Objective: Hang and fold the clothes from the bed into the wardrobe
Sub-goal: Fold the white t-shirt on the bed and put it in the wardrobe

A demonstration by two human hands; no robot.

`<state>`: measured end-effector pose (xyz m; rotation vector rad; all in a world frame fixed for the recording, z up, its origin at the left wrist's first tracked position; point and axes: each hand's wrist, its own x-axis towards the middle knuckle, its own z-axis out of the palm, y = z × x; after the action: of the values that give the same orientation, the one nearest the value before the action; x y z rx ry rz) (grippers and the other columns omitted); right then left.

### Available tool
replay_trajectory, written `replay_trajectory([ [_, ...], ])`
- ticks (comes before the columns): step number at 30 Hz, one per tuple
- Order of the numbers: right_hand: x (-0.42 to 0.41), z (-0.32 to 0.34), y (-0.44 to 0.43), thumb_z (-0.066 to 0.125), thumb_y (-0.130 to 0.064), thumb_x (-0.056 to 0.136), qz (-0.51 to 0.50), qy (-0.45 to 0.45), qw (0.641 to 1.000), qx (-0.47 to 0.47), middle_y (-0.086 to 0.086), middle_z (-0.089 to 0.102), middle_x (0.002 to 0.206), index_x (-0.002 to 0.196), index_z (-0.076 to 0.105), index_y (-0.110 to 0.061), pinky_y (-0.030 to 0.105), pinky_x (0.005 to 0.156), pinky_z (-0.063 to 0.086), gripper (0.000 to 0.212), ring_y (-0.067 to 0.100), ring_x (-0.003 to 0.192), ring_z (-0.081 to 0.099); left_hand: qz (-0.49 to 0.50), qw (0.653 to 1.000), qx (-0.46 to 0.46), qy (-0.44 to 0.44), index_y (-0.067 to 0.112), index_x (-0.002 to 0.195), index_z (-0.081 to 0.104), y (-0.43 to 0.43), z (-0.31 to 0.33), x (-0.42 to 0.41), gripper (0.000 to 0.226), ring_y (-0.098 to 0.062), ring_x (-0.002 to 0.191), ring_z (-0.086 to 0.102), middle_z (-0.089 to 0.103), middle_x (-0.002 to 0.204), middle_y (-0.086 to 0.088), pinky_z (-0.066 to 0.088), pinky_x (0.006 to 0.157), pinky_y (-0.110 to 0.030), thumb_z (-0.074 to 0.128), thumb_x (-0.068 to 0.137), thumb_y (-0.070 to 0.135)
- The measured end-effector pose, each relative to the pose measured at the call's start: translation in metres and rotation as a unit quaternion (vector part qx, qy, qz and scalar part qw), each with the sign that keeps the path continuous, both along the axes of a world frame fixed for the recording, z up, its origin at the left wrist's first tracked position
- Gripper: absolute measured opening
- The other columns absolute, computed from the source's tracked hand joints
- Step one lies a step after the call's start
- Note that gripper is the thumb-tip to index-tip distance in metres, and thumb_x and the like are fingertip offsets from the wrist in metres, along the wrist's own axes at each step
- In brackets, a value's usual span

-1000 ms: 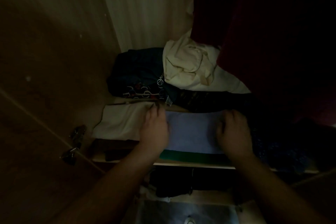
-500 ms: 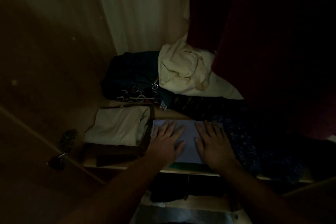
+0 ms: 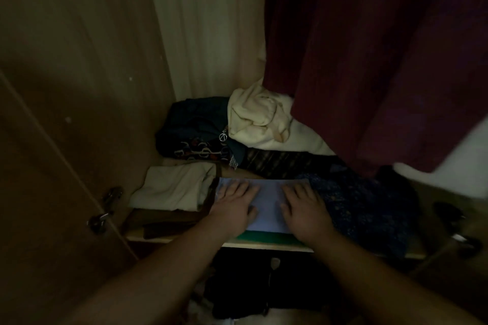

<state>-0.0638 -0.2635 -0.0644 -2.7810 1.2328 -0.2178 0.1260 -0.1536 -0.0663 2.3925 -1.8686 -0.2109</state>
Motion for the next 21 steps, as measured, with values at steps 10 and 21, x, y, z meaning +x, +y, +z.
replay_trajectory([
  [10,-0.119,0.048,0.161,0.027,-0.049,0.102,-0.121,-0.075,0.99,0.002,-0.001,0.022,0.163,0.155,0.026,-0.029,0.043,0.12,0.019,0.056,0.024,0.151,0.011,-0.03,0.992,-0.058,0.104,0.034,0.157,0.009,0.111,0.064,-0.083,0.064,-0.024,0.153,0.0,0.008,0.166,-0.001,0.009,0.123,-0.049,0.038,0.102,0.049],
  [21,-0.311,0.037,0.381,0.018,-0.052,0.091,-0.364,-0.07,0.928,0.017,0.008,0.038,0.156,0.15,0.037,-0.021,0.047,0.119,0.026,0.069,0.03,0.146,0.027,-0.231,0.97,0.009,0.078,0.035,0.157,0.005,0.227,0.062,-0.268,0.064,-0.021,0.153,-0.005,0.003,0.167,0.0,0.001,0.124,-0.044,0.032,0.102,0.052],
])
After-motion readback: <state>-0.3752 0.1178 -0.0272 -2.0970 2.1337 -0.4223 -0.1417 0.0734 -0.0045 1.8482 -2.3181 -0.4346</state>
